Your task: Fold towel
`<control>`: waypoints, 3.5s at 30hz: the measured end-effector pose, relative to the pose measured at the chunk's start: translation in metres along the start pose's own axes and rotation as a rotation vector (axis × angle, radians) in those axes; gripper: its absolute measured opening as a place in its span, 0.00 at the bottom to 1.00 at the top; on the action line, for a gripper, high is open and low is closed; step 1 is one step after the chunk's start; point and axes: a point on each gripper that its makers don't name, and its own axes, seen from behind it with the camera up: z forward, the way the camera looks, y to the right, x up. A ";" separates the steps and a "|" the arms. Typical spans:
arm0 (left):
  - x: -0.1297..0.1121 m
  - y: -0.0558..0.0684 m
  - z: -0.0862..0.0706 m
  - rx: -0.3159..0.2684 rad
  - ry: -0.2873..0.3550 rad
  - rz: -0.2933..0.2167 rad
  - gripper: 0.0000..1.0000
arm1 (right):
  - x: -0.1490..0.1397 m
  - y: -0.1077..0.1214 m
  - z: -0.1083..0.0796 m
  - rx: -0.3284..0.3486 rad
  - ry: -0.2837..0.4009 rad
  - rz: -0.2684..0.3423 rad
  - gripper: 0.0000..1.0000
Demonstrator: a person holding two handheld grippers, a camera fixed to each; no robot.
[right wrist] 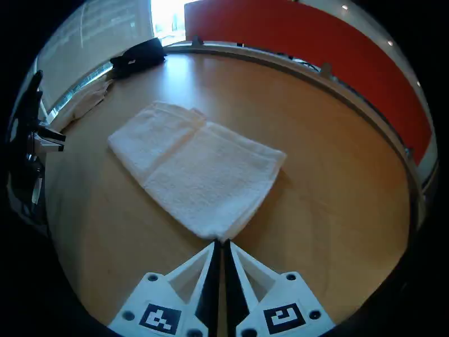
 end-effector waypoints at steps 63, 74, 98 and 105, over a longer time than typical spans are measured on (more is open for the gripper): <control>-0.005 0.020 -0.020 -0.029 0.074 -0.173 0.95 | 0.162 -0.184 0.089 0.318 0.044 -0.402 0.04; -0.005 0.021 -0.019 -0.030 0.070 -0.173 0.95 | 0.161 -0.183 0.084 0.335 0.041 -0.378 0.08; -0.005 0.025 -0.017 -0.035 0.069 -0.164 0.95 | 0.145 -0.171 0.068 0.302 0.055 -0.344 0.65; -0.004 0.024 -0.016 -0.036 0.069 -0.160 0.95 | 0.124 -0.152 0.062 0.256 0.036 -0.308 0.65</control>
